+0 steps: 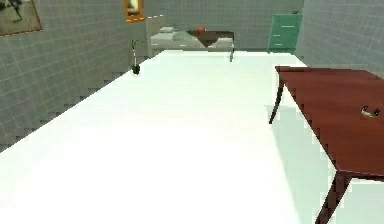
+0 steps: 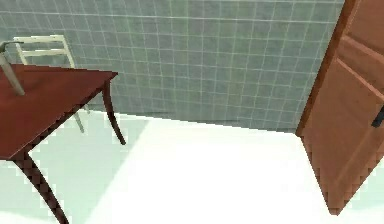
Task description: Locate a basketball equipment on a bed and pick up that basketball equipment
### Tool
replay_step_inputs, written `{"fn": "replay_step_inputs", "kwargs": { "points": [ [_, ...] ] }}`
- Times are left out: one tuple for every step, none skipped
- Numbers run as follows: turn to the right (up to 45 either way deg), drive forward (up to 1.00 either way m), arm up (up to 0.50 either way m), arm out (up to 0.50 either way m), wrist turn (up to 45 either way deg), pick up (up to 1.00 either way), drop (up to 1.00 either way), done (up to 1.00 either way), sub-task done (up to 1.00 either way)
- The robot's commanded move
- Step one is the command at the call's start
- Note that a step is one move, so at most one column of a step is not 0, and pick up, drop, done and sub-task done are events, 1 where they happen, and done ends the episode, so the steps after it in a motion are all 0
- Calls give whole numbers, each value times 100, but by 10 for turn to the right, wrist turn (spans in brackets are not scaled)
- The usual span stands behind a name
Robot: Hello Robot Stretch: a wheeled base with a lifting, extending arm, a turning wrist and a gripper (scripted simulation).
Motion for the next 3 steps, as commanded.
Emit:
{"fn": "replay_step_inputs", "kwargs": {
  "points": [
    [60, 0, 0, 0, 0, 0, 0, 0, 0],
    [0, 55, 0, 0, 0, 0, 0, 0, 0],
    [30, 0, 0, 0, 0, 0, 0, 0, 0]
  ]
}}
